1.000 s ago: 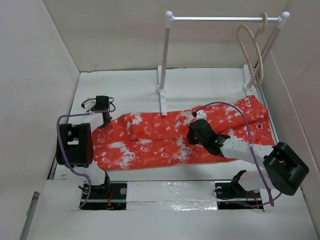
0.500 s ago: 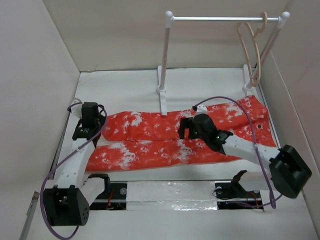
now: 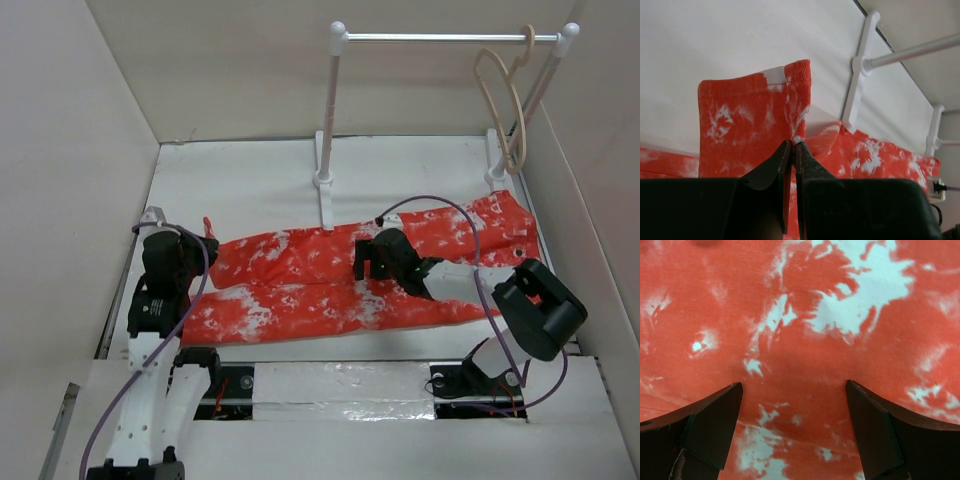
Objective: Place the trousers on the hanger
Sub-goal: Flatten out the trousers at the center of the board.
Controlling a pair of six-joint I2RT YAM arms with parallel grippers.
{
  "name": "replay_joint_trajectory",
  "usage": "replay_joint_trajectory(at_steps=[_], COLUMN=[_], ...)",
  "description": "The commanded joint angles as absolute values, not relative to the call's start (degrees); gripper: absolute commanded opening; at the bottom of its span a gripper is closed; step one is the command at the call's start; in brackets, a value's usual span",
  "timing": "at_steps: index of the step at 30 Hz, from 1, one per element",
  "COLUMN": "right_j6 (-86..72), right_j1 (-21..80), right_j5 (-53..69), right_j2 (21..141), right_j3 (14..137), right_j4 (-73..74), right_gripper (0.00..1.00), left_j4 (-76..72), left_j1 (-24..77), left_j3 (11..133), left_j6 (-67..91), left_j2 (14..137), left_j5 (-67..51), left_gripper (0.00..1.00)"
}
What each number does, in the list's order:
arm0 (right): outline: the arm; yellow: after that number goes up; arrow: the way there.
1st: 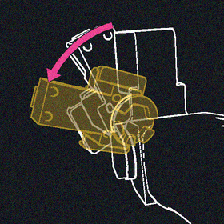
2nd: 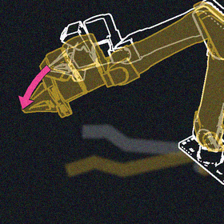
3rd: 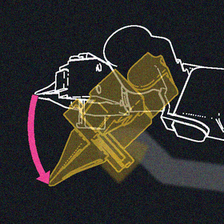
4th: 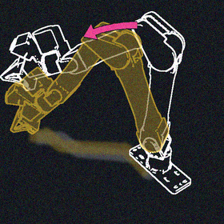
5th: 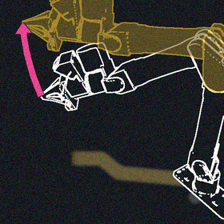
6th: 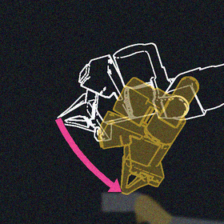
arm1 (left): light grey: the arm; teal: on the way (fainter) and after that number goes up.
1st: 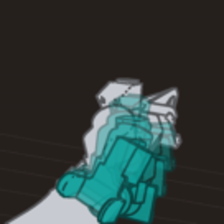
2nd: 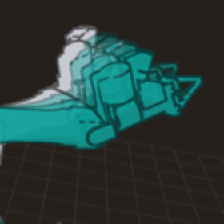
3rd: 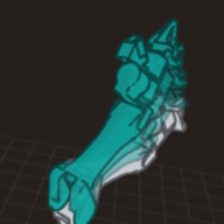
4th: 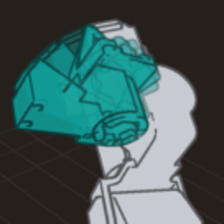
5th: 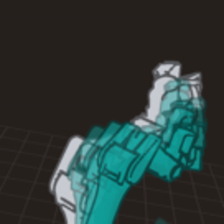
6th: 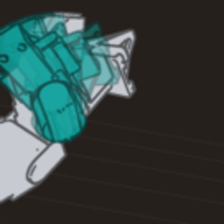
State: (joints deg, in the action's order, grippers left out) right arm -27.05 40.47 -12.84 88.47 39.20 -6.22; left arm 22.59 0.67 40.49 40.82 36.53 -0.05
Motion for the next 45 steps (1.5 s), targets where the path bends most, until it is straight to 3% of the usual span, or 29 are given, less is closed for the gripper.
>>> replay_joint_trajectory(at_steps=[1, 9, 13, 19, 24, 35, 45], right_j6=[-30.8, -31.9, -29.7, -28.0, -25.8, -22.5, -22.2], right_j1=[40.4, 41.6, 41.0, 40.4, 39.9, 33.6, 29.7], right_j5=[-12.2, -13.8, -13.1, -13.8, -14.2, -11.3, -10.5], right_j2=[83.9, 66.6, 64.8, 65.7, 70.6, 72.5, 67.1], right_j3=[33.3, 29.2, 32.6, 34.6, 41.1, 43.3, 39.5], right_j4=[-5.9, -0.2, 2.3, 1.8, 2.3, 0.9, 1.3], right_gripper=[0.90, 0.90, 0.90, 0.90, 0.90, 0.89, 0.89], left_j4=[27.2, 30.2, 23.1, 20.9, 22.2, 16.0, 19.8], left_j1=[0.8, 0.8, 0.8, 0.8, 0.8, -4.2, -13.7], left_j3=[39.2, 44.7, 48.0, 63.4, 75.8, 70.2, 80.3], left_j6=[39.2, 41.0, 42.9, 43.5, 41.1, 39.0, 34.3], left_j2=[31.4, 30.6, 33.7, 39.8, 45.6, 64.4, 84.7], left_j5=[-7.5, -17.7, -15.8, -20.0, -15.1, 5.9, 12.8], left_gripper=[0.00, 0.00, 0.00, 0.00, 0.00, 0.00, 0.00])
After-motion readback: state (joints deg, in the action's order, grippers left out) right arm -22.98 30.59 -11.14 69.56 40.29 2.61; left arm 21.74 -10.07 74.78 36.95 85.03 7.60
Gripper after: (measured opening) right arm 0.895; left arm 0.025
